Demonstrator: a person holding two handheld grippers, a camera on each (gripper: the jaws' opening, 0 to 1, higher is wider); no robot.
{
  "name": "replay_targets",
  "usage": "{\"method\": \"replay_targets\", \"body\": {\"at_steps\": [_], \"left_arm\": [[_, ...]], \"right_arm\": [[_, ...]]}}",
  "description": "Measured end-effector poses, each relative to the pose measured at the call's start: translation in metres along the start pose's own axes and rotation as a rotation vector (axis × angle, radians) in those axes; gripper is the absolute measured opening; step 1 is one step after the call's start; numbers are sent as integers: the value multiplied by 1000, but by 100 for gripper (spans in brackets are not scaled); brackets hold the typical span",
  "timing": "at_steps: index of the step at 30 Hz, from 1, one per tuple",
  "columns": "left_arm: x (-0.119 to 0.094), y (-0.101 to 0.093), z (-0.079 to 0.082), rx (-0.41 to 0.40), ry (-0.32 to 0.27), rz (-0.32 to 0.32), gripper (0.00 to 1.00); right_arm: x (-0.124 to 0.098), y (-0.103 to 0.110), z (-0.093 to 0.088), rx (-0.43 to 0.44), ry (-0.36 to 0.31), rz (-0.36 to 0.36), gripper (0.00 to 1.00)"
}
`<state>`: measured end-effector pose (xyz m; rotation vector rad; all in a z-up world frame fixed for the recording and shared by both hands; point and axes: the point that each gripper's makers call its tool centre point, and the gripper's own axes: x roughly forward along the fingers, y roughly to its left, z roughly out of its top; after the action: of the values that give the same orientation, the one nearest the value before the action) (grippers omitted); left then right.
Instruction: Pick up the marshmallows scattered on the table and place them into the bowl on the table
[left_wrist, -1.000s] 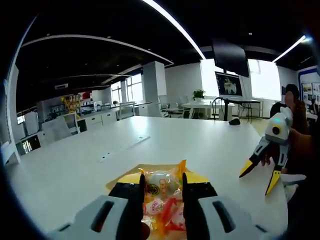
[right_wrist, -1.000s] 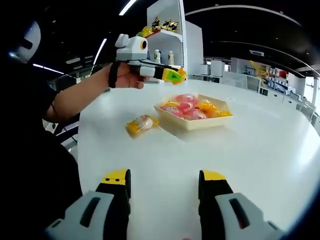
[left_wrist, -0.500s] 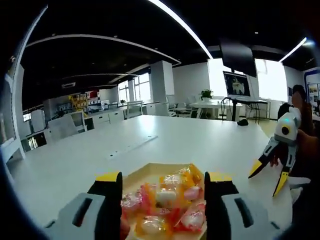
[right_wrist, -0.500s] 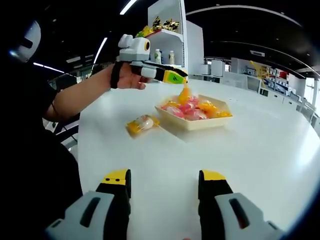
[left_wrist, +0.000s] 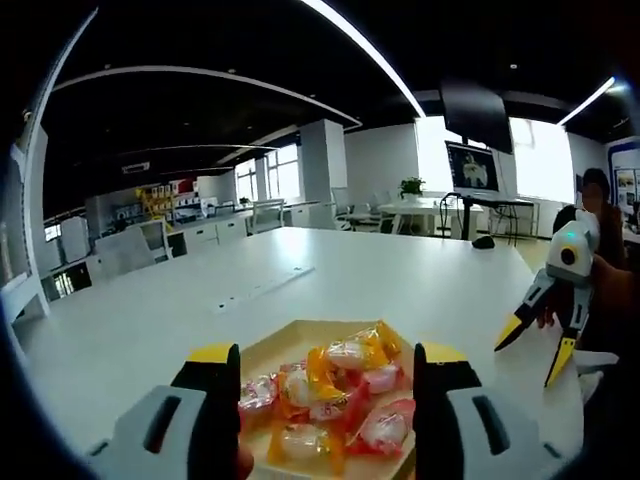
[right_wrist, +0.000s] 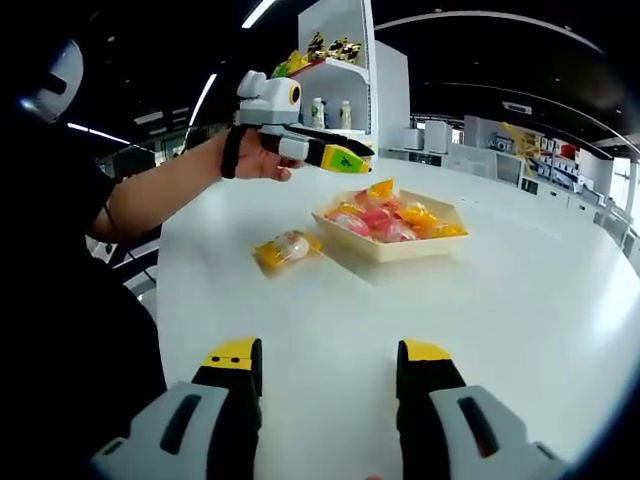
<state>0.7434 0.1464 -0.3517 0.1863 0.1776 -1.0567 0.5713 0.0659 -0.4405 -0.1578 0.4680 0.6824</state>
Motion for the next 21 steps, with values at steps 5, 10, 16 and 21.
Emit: {"method": "replay_targets", "body": {"at_steps": [5,10,16,21], "left_arm": [[-2,-3,-2,0,5,-8,70],[-5,-3,-4,-6,6,-2,70],[-8,-3,-5,-6,12,3,70],[-13,-6,0,41,13,2,70]], "right_arm": [[0,0,0,1,1,-1,54],[2,2,2,-4,0,8,54],[2,1,2,-2,-3,4,54],[2,2,0,0,1,5,54]]}}
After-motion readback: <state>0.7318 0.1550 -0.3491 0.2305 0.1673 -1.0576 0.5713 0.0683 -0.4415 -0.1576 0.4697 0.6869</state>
